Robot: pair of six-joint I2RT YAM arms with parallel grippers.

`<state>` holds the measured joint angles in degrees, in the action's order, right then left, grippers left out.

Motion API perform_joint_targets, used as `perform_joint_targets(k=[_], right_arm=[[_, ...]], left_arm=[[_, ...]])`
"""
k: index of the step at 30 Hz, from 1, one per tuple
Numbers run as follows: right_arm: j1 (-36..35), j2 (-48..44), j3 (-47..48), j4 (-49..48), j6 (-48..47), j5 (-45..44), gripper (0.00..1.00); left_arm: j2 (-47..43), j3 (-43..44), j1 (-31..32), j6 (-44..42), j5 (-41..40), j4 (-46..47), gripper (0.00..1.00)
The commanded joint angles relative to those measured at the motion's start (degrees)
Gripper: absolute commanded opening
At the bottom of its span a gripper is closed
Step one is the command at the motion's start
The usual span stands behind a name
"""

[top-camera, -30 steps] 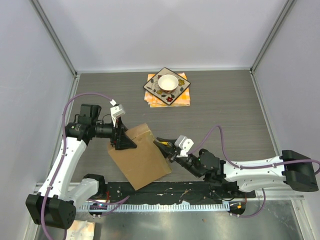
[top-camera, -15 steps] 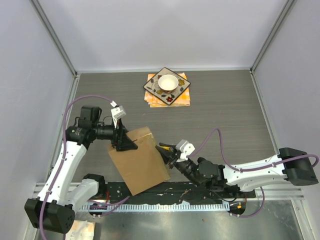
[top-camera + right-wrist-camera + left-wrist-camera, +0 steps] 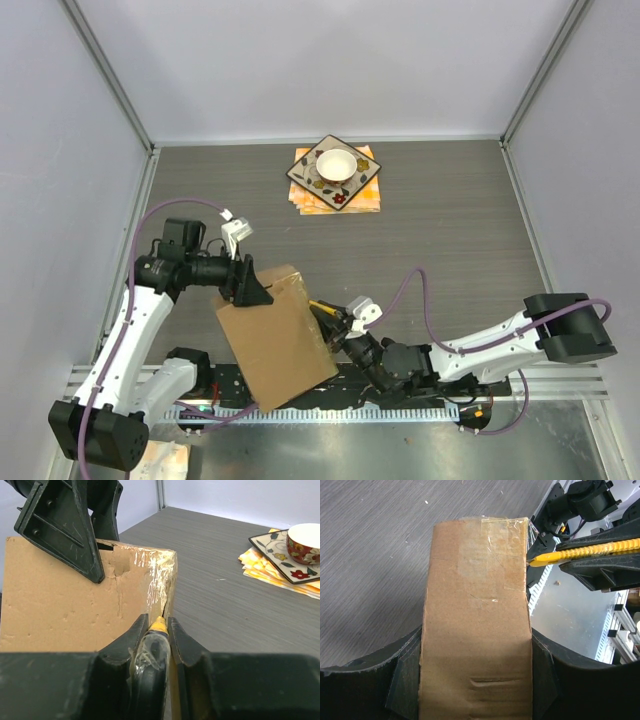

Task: Unpack the express box
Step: Cut the express box at the center of the board.

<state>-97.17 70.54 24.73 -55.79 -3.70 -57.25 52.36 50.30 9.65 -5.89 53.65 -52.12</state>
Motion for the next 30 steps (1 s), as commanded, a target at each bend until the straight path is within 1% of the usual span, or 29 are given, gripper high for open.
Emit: perform_joint_targets(k=[1, 7, 11, 19, 21, 22, 24, 25, 26, 27, 28, 29, 30], right_arm=[[-7.07, 2.58, -3.20, 11.49, 5.29, -1.28, 0.01], [-11.54, 0.30, -3.73, 12.28, 7.04, -3.47, 0.01], [-14.27, -2.06, -3.29, 11.67, 5.56, -5.14, 0.01], [-15.86, -8.49, -5.22, 10.53, 5.90, -6.03, 0.01], [-15.86, -9.54, -5.13, 10.44, 5.29, -6.03, 0.01], [-15.86, -9.90, -5.13, 9.66, 4.94, -5.85, 0.01], [-15.86, -10.42, -5.05, 8.95, 2.75, -6.03, 0.01], [-15.86, -10.60, -4.87, 9.47, 2.22, -6.64, 0.01], [-15.95, -10.78, -4.69, 10.60, 2.04, -7.60, 0.01], [-15.95, -11.65, -4.34, 12.27, 2.82, -8.22, 0.01], [-15.95, -11.92, -4.17, 15.42, 3.26, -9.01, 0.01], [-15.95, -12.18, -4.34, 15.97, 3.27, -11.63, 0.01], [-15.95, -12.36, -5.21, 15.71, 2.92, -12.35, 0.01]], left_arm=[[-0.77, 3.66, -2.62, 0.53, -12.95, 11.51, 0.00], [-1.21, 4.72, -2.62, -0.44, -15.59, 10.89, 0.00], [-1.38, 4.28, -2.62, 0.00, -15.51, 11.95, 0.00], [-0.68, 6.56, -2.62, -0.26, -14.36, 11.34, 0.00], [-0.85, 7.35, -2.62, -1.83, -13.84, 9.77, 0.00], [-0.94, 7.70, -2.53, -2.63, -12.35, 9.23, 0.00], [-1.29, 9.19, -2.53, -5.26, -10.68, 5.91, 0.00], [-1.82, 9.81, -2.53, -10.23, -8.76, 4.23, 0.00], [-2.34, 10.94, -2.53, -13.41, -7.87, 2.56, 0.00], [-2.87, 11.74, -2.53, -17.27, -7.25, -2.32, 0.00], [-3.40, 12.70, -2.53, -25.32, -6.72, -4.98, 0.00], [-3.06, 14.63, -2.53, -28.44, -6.37, -7.62, 0.00], [-2.53, 15.78, -2.44, -32.48, -5.93, -13.74, 0.00]])
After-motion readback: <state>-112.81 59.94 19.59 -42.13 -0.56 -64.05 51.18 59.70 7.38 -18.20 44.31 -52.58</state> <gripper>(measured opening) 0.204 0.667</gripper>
